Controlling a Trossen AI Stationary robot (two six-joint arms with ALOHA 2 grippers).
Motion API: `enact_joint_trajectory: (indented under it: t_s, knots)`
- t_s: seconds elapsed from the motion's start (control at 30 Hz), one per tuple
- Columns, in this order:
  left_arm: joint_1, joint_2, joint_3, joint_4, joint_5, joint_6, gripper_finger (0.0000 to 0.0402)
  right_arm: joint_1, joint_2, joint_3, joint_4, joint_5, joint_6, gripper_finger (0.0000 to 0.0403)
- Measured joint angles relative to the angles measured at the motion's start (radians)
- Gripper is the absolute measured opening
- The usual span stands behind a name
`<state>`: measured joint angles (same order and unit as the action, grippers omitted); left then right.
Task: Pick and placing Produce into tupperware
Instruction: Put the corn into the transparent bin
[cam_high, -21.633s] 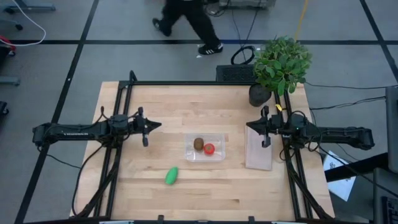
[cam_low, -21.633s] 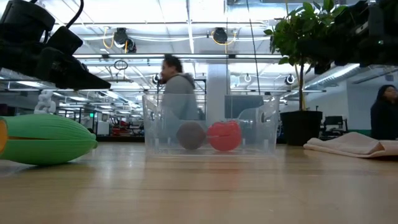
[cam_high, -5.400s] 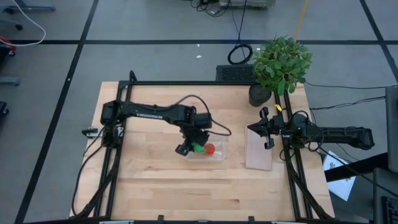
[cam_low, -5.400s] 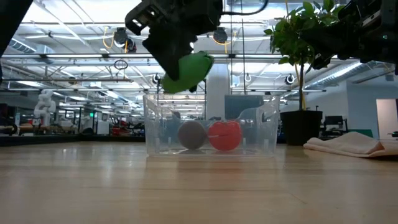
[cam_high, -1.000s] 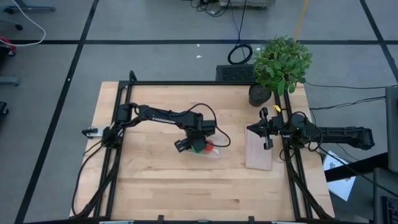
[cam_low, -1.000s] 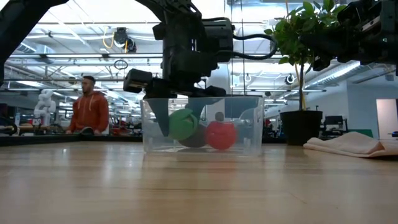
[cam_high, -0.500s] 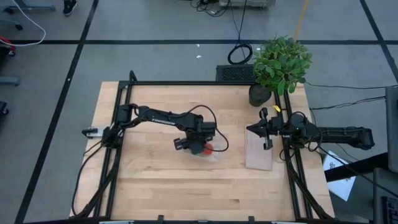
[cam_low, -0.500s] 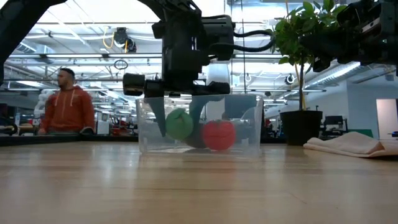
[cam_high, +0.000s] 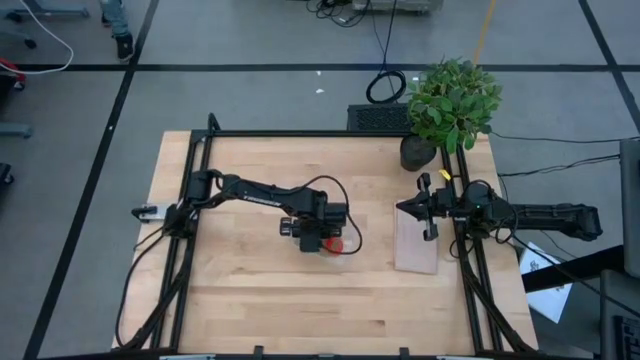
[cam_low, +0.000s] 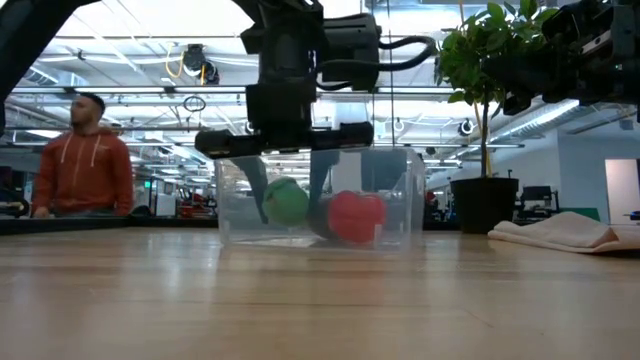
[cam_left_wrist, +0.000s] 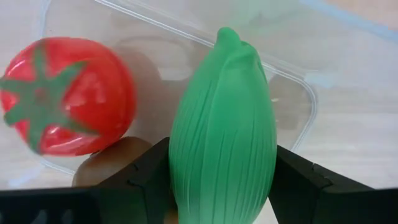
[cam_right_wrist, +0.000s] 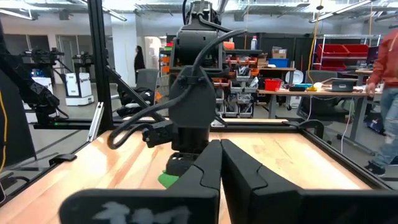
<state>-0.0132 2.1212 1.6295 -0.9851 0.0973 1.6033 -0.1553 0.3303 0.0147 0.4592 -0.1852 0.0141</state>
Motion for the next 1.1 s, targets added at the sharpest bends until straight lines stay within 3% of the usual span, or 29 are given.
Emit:
enact_joint_trajectory:
  t_s: [0.73,1.1]
  knots:
    - [-0.001,0.0,0.0,0.005,0.035,-0.21,0.0212,0.0,0.0,0.0,0.0,0.0,0.003,0.0]
    - [0.0,0.0,0.0,0.01,0.036,-0.245,0.0253,0.0,0.0,0.0,0.0,0.0,0.004,0.0]
